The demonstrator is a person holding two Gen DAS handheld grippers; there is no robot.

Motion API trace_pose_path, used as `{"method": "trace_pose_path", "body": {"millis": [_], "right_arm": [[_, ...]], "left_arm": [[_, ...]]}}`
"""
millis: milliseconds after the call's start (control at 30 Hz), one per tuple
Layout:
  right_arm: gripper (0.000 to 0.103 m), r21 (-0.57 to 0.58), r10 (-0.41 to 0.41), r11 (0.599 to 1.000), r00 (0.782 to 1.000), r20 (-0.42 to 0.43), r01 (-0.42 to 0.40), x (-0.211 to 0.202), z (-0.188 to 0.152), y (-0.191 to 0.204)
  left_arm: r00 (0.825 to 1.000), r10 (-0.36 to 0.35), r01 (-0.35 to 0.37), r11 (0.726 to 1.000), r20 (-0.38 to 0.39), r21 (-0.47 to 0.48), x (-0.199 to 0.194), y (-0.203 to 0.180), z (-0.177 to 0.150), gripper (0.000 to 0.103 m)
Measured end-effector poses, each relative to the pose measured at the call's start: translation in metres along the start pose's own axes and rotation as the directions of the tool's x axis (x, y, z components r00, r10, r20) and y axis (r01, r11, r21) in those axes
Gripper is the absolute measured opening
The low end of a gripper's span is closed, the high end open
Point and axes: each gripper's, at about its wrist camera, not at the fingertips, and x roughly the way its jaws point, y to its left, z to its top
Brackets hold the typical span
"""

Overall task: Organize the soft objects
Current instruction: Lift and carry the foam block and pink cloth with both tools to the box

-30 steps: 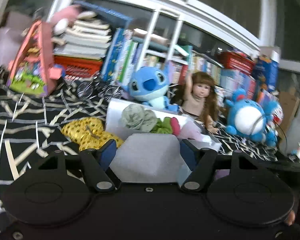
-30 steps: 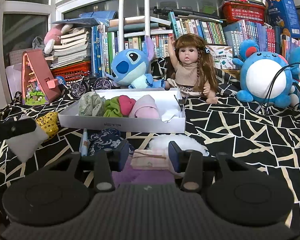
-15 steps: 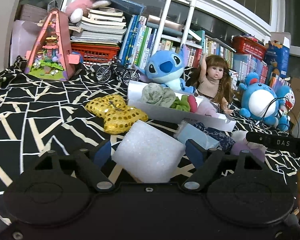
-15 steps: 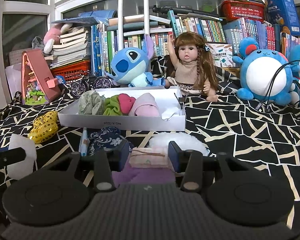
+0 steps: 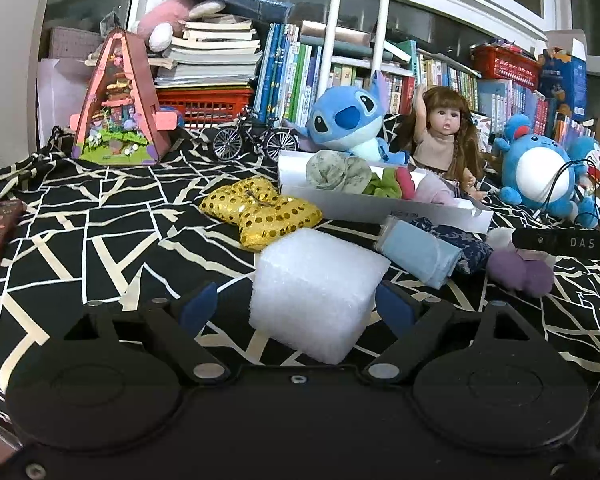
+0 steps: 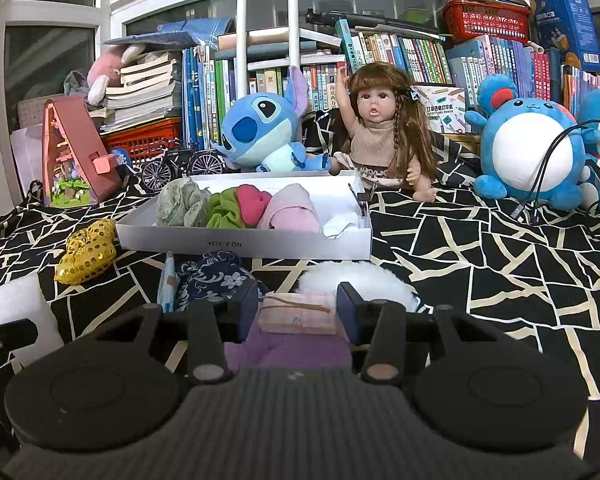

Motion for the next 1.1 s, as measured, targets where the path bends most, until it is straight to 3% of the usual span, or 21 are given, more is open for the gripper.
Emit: {"method": "trace_pose_path", "body": {"millis": [233, 333, 367, 733, 933, 1100], "right_arm": [[0.052, -0.016, -0.004, 1.0, 1.0, -0.005, 0.004, 0.001, -0.004, 0.002], [0.052, -0.03, -0.008, 1.0, 1.0, -0.008, 0.008, 0.0, -0.004, 0.004], [0.053, -0.034, -0.01, 0.999, 1.0, -0.009, 0.01, 0.0, -0.005, 0.004], [0.048, -0.035, 0.0, 0.999, 1.0, -0.021, -0.001, 0.001, 0.0, 0.005], [0.048, -0.016, 0.008, 1.0, 1.0, -0.004, -0.008, 0.0, 0.012, 0.002], [0.048, -0.003, 0.022, 1.0, 1.0, 0.004, -0.022, 0.003, 0.025, 0.0]], "left_arm": [[1.0, -0.016, 0.015, 0.999, 0.025, 0.038, 0.006, -0.006, 0.004, 0.085], [0.999, -0.047, 0.047, 0.999, 0.015, 0.018, 0.011, -0.004, 0.006, 0.067], [0.998, -0.06, 0.06, 0.998, 0.011, 0.011, 0.012, -0.003, 0.007, 0.065], [0.993, -0.083, 0.088, 0.994, 0.081, -0.057, 0.016, 0.012, 0.056, 0.064], [0.994, -0.097, 0.103, 0.988, 0.057, -0.114, 0.03, 0.019, 0.085, 0.064], [0.997, -0.069, 0.072, 0.993, 0.029, -0.093, 0.044, 0.011, 0.095, 0.064]]}}
